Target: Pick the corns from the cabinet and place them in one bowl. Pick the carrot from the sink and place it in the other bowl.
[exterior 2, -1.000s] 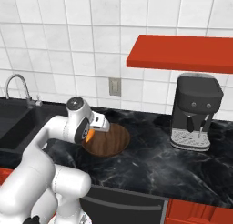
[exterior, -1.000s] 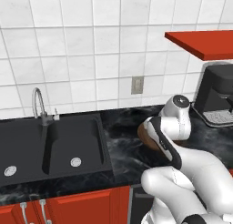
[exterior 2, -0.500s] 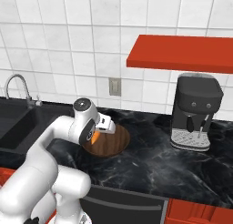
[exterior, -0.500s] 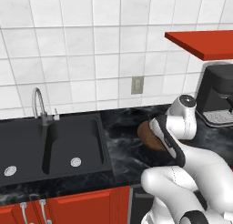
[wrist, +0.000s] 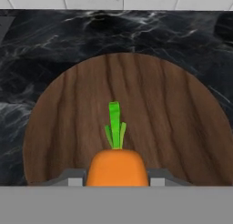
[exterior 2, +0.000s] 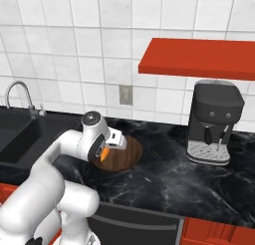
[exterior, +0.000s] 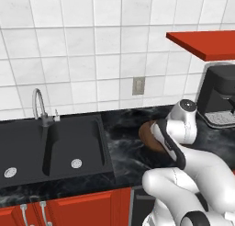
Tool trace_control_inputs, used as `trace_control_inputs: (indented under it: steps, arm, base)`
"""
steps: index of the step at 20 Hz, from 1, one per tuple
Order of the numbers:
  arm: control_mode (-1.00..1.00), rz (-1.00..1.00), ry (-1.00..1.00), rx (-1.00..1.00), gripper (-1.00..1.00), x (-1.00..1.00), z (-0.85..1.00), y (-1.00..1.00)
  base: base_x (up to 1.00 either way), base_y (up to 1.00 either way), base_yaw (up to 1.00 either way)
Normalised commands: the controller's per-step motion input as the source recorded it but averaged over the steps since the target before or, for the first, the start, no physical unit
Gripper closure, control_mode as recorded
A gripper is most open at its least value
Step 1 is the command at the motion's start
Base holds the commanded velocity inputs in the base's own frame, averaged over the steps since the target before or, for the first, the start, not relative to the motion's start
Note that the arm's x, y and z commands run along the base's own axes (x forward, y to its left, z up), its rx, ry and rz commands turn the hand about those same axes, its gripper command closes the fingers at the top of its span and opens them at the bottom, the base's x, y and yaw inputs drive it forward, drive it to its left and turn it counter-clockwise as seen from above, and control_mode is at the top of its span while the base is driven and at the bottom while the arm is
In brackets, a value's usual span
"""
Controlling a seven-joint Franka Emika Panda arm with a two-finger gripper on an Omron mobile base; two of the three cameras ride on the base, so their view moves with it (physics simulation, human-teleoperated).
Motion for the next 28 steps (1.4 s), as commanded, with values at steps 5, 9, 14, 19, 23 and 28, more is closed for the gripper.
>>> trace_control_inputs:
  steps: [5,9,14,19,23,28]
  arm:
    - [-1.0,0.0,0.0,-0.03,1.0,0.0,-0.17,0.0]
    - [-1.0,0.0,0.0,-0.04,1.0,0.0,-0.23,0.0]
    - [-1.0,0.0,-0.01,-0.01,1.0,0.0,-0.24,0.0]
    - [-1.0,0.0,-0.02,0.0,1.0,-0.03,-0.17,0.0]
    - [-1.0,0.0,-0.07,0.0,1.0,0.0,-0.48,0.0]
    - [-1.0,0.0,-0.1,0.0,1.0,0.0,-0.34,0.0]
  base:
    - [0.0,0.0,0.0]
    - [0.0,0.0,0.0]
    - [0.0,0.0,0.0]
    - [0.0,0.0,0.0]
    - [0.0,0.0,0.0]
    - [0.0,0.0,0.0]
